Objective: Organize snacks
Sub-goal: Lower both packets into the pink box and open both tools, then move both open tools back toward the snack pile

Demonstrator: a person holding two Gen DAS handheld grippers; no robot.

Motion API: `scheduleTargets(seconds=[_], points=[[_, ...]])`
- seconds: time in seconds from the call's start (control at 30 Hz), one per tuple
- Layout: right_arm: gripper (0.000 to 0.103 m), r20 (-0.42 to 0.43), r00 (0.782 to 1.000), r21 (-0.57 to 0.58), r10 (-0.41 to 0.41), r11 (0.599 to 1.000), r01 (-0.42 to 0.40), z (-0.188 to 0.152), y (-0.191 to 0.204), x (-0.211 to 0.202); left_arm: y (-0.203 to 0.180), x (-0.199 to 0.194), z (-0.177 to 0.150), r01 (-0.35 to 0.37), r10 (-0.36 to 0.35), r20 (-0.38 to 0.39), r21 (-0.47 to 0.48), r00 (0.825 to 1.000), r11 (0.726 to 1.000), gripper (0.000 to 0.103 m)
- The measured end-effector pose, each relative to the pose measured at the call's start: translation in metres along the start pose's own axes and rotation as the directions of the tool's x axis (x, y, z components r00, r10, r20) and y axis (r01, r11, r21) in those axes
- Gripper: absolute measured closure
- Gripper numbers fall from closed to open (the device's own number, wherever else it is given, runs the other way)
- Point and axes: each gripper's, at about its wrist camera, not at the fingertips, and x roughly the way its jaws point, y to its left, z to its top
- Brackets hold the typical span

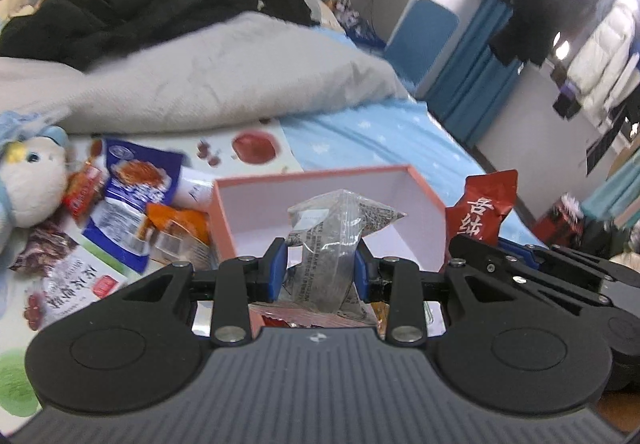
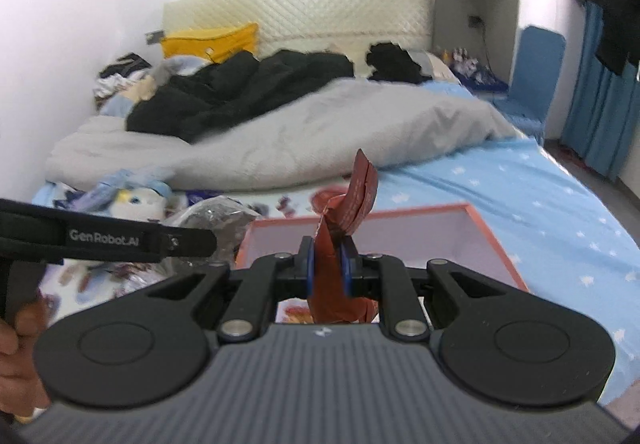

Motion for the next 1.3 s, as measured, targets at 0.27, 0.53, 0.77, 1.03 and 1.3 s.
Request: scheduleTargets(seconds=[0.27, 0.53, 0.77, 1.03, 1.3], points=[[0.086, -0.111, 0.994, 0.053, -0.018, 0.998, 0.024, -0.03, -0.028, 0.038, -0.01, 0.062, -0.01, -0.006, 0.01, -0.11, 0.042, 0.994, 0.999, 0.064], [0.085, -0.19, 0.982, 0.086, -0.017, 0.996, 0.034, -0.051, -0.045, 0.069, -0.013, 0.107, -0.016, -0.02, 0.03, -0.188, 0.055, 0.982, 0.998, 0.063], [0.085, -0.237, 0.971, 0.103, -0.002, 0.994, 0.027, -0.061, -0.053, 0.084, -0.01, 0.124, -0.02, -0.033, 0.045, -0.216, 0.06, 0.975, 0.998, 0.057], [0.017, -0.247, 0.969, 0.13, -0.02, 0.99, 0.053, -0.062, -0.056, 0.082, -0.011, 0.103, -0.013, -0.012, 0.021, -0.169, 0.054, 0.985, 0.998, 0.033], [0.003, -0.192, 0.981, 0.131, -0.039, 0.989, 0.065, -0.045, -0.05, 0.054, -0.016, 0.059, -0.001, -0.02, 0.026, -0.087, 0.072, 0.996, 0.997, 0.017]])
